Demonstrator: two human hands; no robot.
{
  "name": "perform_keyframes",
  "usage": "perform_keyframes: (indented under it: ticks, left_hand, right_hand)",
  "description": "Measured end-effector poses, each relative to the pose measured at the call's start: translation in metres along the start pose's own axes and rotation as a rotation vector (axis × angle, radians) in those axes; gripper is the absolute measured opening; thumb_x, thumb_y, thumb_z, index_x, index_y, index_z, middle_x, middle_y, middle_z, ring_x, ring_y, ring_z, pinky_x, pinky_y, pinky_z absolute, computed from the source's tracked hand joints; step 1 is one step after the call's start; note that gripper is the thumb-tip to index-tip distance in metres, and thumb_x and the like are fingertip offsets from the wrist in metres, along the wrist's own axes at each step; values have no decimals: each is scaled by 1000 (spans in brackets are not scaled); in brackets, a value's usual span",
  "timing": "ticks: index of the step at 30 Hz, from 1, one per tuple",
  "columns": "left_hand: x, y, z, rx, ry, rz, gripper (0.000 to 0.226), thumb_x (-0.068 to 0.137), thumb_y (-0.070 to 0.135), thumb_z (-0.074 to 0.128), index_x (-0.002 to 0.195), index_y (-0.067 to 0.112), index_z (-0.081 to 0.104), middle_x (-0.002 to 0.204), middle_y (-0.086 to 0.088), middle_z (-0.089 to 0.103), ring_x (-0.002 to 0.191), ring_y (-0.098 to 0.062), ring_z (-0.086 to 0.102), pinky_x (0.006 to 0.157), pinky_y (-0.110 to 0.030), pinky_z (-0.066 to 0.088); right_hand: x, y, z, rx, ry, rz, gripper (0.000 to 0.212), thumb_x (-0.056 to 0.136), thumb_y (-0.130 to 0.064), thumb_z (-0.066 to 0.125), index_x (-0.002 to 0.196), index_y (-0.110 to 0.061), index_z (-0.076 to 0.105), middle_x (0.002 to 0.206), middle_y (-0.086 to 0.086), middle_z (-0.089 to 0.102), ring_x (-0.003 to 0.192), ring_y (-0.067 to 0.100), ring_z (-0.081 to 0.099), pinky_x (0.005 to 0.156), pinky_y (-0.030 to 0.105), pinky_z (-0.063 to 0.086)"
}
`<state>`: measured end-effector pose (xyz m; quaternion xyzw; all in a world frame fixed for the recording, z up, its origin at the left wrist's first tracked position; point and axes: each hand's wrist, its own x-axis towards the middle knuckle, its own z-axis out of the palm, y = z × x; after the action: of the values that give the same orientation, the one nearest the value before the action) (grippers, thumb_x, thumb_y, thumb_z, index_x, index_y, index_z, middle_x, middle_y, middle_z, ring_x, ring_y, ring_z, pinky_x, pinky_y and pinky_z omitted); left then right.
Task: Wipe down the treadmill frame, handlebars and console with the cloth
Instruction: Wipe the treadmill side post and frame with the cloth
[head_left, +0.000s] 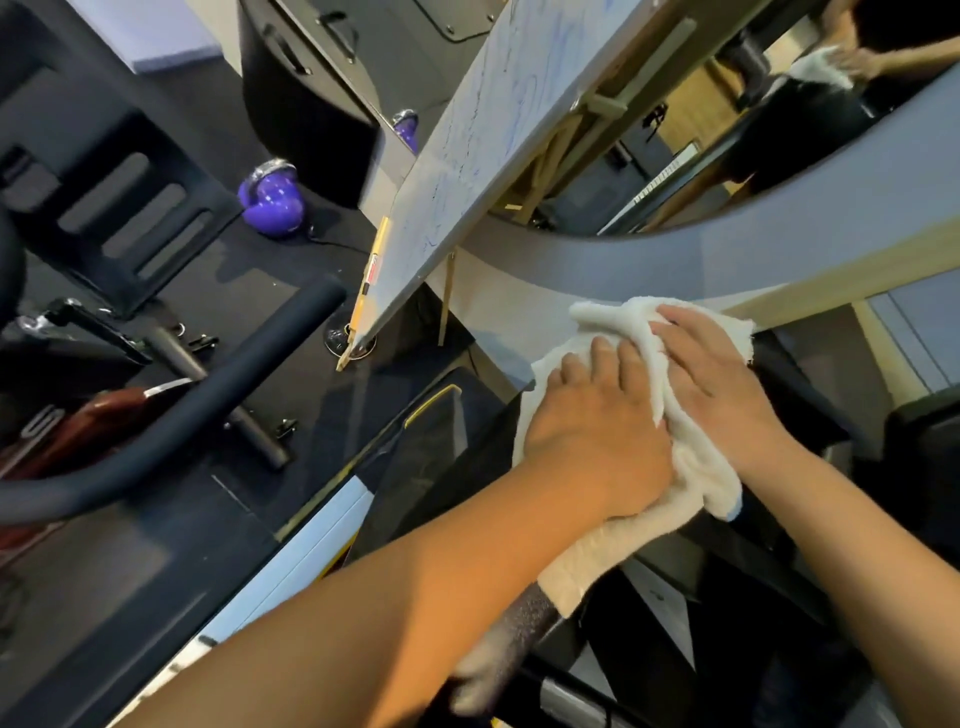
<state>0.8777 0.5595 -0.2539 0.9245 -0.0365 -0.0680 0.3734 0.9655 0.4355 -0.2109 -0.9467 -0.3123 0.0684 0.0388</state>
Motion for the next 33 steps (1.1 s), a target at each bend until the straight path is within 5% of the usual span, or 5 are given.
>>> perform_keyframes:
  ticks: [3, 12, 17, 25, 33]
  left_hand:
    - [1, 1, 0, 34, 36, -6, 76, 98, 48, 33, 154, 6, 4, 160, -18, 13, 140, -40, 27, 115, -51, 28]
    - [27, 12, 3, 176, 78, -121, 66, 102, 47, 26, 149, 0, 19, 145, -19, 40, 119, -34, 53, 95, -43, 45]
    - [44, 21, 4, 176, 81, -129, 70, 102, 47, 29, 153, 3, 11, 147, -19, 36, 120, -39, 51, 91, -46, 43]
    - [76, 43, 13, 463, 159, -57, 64, 100, 45, 32, 147, 3, 25, 131, -21, 48, 105, -37, 55, 85, -43, 50]
    - [109, 53, 23, 640, 144, 67, 64, 96, 35, 37, 150, 6, 20, 146, -21, 38, 116, -41, 49, 93, -48, 41]
  right_hand:
    - [3, 14, 5, -100, -39, -86, 54, 96, -33, 22, 142, -14, 42, 149, 13, 36, 141, 27, 27, 115, 52, 22]
    - [33, 33, 4, -70, -23, 11, 62, 86, -50, 16, 135, -28, 48, 139, -2, 46, 128, 18, 35, 111, 35, 20]
    - [35, 50, 2, -56, 2, 110, 75, 78, -59, 5, 137, -33, 43, 142, -3, 45, 131, 20, 36, 113, 40, 22]
    - [10, 89, 7, -116, 129, 329, 53, 92, -60, 14, 131, -33, 39, 128, 3, 54, 117, 28, 49, 102, 45, 35]
    - [-12, 108, 7, -151, 200, 402, 51, 97, -48, 13, 132, -26, 44, 124, 4, 58, 117, 27, 49, 105, 45, 34]
